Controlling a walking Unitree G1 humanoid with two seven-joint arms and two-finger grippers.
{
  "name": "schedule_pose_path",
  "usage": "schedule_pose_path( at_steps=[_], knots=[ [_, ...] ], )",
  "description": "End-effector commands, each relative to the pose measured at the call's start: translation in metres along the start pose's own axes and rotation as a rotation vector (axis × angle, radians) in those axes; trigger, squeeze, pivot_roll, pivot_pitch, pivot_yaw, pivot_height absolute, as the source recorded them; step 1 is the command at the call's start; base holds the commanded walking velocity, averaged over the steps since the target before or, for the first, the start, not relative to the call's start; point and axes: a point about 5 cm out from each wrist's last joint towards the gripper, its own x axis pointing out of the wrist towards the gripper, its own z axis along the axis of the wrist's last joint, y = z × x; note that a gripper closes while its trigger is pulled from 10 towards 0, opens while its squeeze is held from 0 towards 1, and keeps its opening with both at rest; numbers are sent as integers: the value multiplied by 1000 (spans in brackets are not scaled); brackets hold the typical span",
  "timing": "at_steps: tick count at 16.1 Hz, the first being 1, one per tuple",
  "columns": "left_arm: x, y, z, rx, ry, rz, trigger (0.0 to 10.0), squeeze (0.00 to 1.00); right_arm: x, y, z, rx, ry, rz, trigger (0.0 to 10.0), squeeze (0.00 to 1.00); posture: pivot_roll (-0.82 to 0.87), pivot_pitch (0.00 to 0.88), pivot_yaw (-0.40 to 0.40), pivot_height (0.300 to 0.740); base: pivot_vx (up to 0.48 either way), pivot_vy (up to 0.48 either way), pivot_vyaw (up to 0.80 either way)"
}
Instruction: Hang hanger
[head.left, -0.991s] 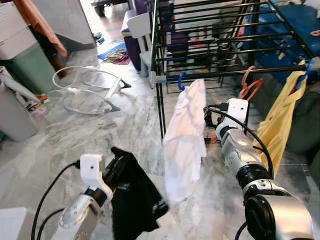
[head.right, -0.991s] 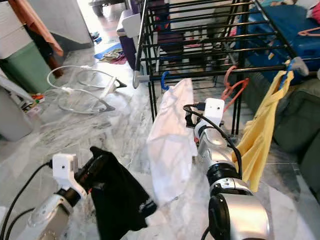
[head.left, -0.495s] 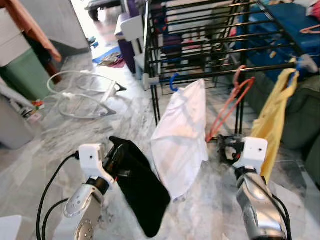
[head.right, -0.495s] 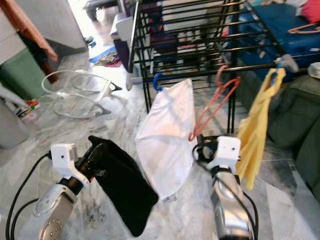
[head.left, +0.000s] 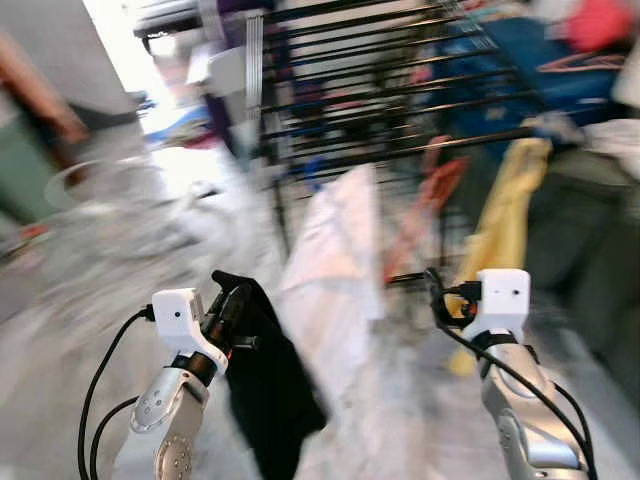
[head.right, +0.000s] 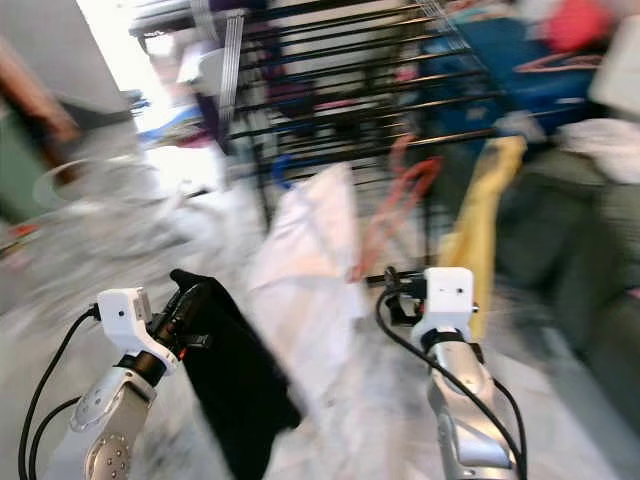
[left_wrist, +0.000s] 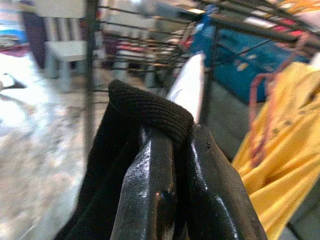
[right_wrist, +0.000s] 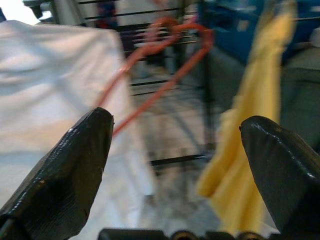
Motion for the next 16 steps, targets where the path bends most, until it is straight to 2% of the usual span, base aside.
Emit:
schedule_pose_path(
  at_steps=[1, 5, 12, 16],
  knots=[
    [0, 3, 7, 1, -42, 4, 10000, 0, 3, 9, 9, 19, -25, 17, 10000, 0, -150, 0, 120, 740, 409, 0, 0],
    [-1, 2, 5, 1, -43, 0, 10000, 0, 2, 21, 7, 36, -5, 49, 10000, 0, -139, 0, 120, 740, 426, 0, 0],
    [0, 3, 6, 7, -46, 4, 10000, 0, 6, 19, 8, 36, 3, 44, 10000, 0, -136, 0, 121, 740, 418, 34, 0],
    [0, 3, 5, 1, -45, 7, 10000, 0, 6, 21, 6, 41, 11, 52, 10000, 0, -132, 0, 121, 740, 0, 0, 0]
  ],
)
